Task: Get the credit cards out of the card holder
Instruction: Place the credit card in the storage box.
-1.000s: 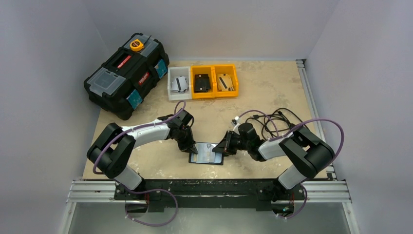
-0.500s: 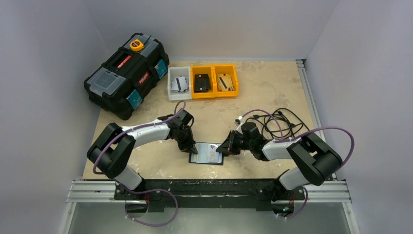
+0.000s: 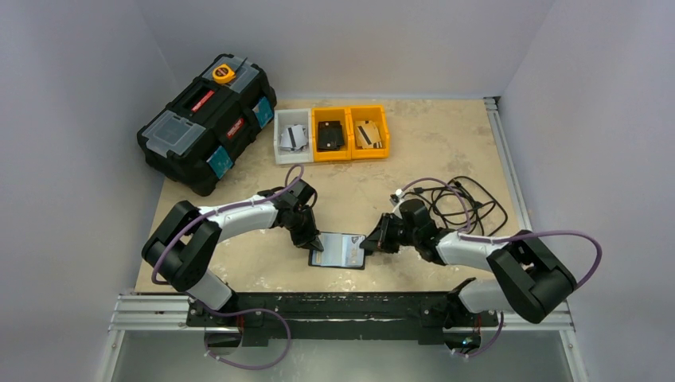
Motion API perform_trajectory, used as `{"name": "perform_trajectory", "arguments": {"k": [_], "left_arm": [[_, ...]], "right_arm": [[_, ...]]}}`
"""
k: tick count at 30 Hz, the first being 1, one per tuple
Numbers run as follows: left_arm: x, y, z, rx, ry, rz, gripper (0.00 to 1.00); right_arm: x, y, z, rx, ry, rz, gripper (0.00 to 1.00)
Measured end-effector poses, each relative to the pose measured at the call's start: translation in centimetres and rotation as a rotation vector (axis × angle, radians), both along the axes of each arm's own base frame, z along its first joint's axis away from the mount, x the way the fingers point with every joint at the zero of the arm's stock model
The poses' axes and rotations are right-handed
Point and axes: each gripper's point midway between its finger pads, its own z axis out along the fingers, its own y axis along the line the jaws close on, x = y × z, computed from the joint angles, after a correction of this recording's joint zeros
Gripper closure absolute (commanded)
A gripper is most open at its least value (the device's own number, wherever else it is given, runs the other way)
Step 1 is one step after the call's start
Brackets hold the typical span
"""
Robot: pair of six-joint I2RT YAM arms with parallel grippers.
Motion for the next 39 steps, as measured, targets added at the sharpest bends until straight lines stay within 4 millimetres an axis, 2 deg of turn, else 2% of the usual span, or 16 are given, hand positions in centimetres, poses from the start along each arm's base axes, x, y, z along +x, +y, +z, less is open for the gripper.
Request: {"name": "perform_trajectory", "arguments": {"k": [7,9,11,13,14,16,21,24,32,39], "left_arm": [[0.1,0.1,0.2,0.011,-0.021,-0.007,0.99],[0.3,0.4,0.3,0.028,-0.041,-0.016,0.87],[0.4,0.9,0.5,0.05,-0.062,-0.025,0.67],[0.7,1.4,0.9,0.073,-0.092,-0.038,0.51],[0.8,1.5,1.2,0.078,-0.105,-0.044,0.44],[1.0,1.7,2.3,0.078,-0.143,-0.064,0.38],[1.8,1.0,5.8,0.007,-0.25,-0.117,0.34],[1.8,0.5,7.2,-0.047,-0.284,-0.148,0.34],[1.9,-1.3,10.8,-0.266,-0.357,-0.182,0.4],[1.7,-2.5,13.1,-0.424,-0.383,-0.204,0.46]], "right_arm": [[-0.4,-0.5,0.5,-0.016,-0.001,0.0,1.0],[-0.3,-0.5,0.7,-0.018,-0.004,-0.001,1.0],[-0.2,-0.5,1.0,-0.017,-0.007,-0.002,1.0],[0.0,-0.4,1.5,-0.015,-0.013,-0.002,1.0],[0.2,-0.3,1.9,-0.011,-0.018,-0.002,1.0],[0.5,0.0,2.7,-0.003,-0.029,-0.001,1.0],[1.7,1.1,5.5,0.044,-0.072,0.015,1.0],[2.2,1.9,7.1,0.075,-0.093,0.033,1.0],[2.2,3.4,10.1,0.195,-0.097,0.088,1.0],[1.9,4.6,12.8,0.326,-0.084,0.13,1.0]]}}
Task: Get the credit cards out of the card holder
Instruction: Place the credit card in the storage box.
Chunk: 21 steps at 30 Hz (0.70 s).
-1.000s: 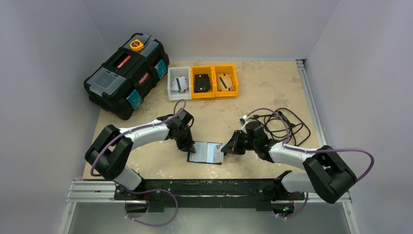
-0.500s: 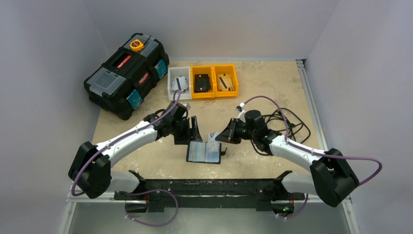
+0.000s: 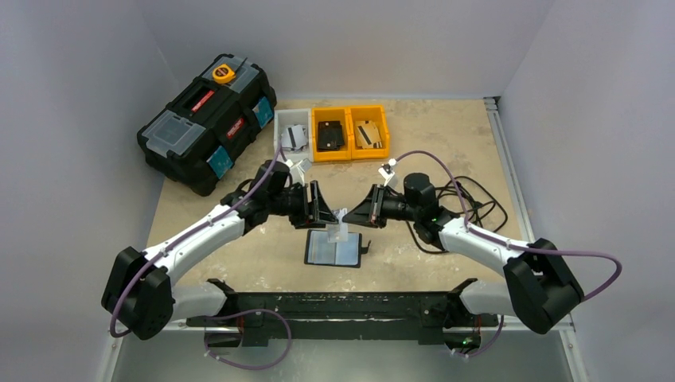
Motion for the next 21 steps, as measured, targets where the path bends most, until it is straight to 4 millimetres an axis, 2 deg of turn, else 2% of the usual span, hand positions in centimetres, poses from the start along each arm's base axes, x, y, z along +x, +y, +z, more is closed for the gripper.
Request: {"name": "perform_trajectory", "arguments": {"k": [5,7,9,11,12,15,21], "left_arm": [[-0.3,-0.6,0.6,-0.08,0.017,-0.021,0.55],[-0.4,-0.8,0.6,-0.108,0.031,-0.026,0.62],[-0.5,-1.0,1.0,-0.138,0.041,-0.029,0.75],[-0.5,-1.2,1.4,-0.163,0.04,-0.034,0.95],[-0.5,-1.3,1.5,-0.169,0.042,-0.035,1.0],[-0.2,-1.4,2.2,-0.206,0.036,-0.038,1.0],[-0.3,-1.5,2.3,-0.211,0.039,-0.04,1.0]], "right_arm": [[0.0,0.4,1.6,0.067,-0.005,0.017,1.0],[-0.1,0.5,2.0,0.084,-0.008,0.026,1.0],[-0.1,0.6,2.1,0.087,-0.003,0.027,1.0],[-0.1,0.5,2.1,0.089,0.001,0.025,1.0],[-0.1,0.5,2.1,0.088,0.001,0.024,0.98],[0.3,0.1,1.4,0.068,0.017,0.002,0.77],[0.3,-0.3,0.6,0.002,0.003,-0.017,0.24]]}}
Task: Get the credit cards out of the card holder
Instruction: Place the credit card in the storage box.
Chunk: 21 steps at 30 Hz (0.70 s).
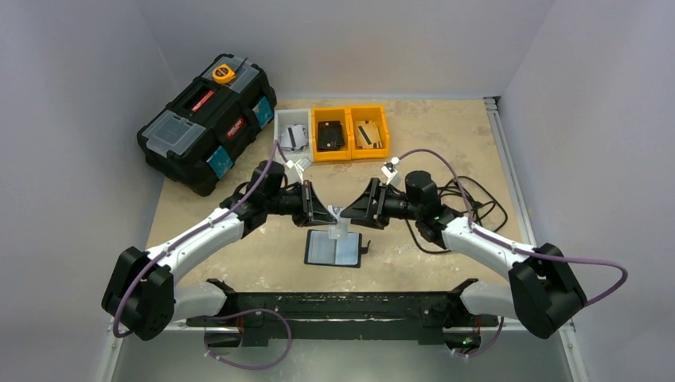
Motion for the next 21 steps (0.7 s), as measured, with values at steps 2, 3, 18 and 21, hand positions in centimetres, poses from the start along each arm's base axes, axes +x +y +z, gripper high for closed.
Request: {"name": "perform_trajectory", "arguments": {"k": [2,3,18,21], "left_arm": [[0.1,0.3,-0.5,0.026,0.007,0.015,1.0],[0.1,0.5,-0.7,0.048,0.013,0.026,1.0],[14.7,6.8,5.8,0.397,-0.193,0.41,1.0],[18.2,8.7,5.0,0.499,-0.196,0.458,1.0]], "right_arm": [[0.3,-0.3,0.2,-0.033,-0.017,-0.016,0.11],[0.4,-0.4,0.4,-0.041,-0.029,-0.021,0.06],[2.5,-3.6,1.6,-0.254,-0.143,-0.182,0.01],[2.7,-4.0,1.9,-0.28,-0.158,-0.193,0.01]]}}
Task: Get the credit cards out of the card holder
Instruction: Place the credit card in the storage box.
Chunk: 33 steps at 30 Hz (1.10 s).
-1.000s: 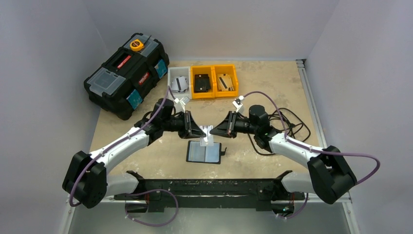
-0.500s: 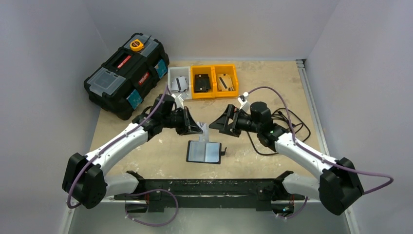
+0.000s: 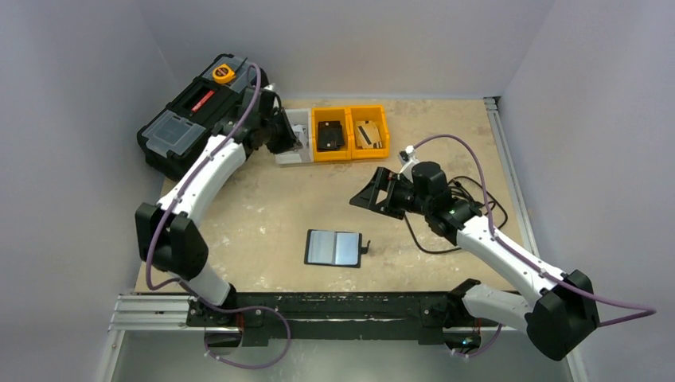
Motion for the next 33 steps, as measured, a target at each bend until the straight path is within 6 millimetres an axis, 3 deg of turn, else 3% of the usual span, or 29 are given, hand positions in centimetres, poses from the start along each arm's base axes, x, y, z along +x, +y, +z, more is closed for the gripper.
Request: {"name": "perform_trajectory", "arguments": {"k": [6,11,16,23,27,30,33], "left_arm": [[5.5,3.6,-2.2,0.157,0.013,0.068,1.0],[9.3,4.8,-3.1,0.223,-0.009,0.07,1.0],[11.7,4.9,-5.2,0.245,-0.009,0.046,1.0],[13.9,4.1,-10.0,0.246,0.042,-0.011,1.0],[14.9,3.7,-11.0,0.24,0.045,-0.029,0.99],[15.7,3.7,-11.4,0.234,0.045,-0.035,0.89],[16.4,3.9,-11.4,0.232,0.038,-0.039,0.72]], "right_arm": [[-0.3,-0.7,0.1,-0.033,-0.013,-0.01,0.01],[-0.7,-1.2,-0.3,-0.057,-0.003,-0.011,0.01],[-0.8,-1.6,-0.3,-0.073,-0.011,-0.018,0.01],[-1.1,-1.9,-0.6,-0.092,-0.004,-0.013,0.01],[-1.1,-1.9,-0.7,-0.097,-0.005,-0.01,0.01],[-1.1,-1.9,-0.7,-0.099,-0.005,-0.008,0.01],[-1.1,-1.9,-0.7,-0.101,-0.006,-0.007,0.01]]}}
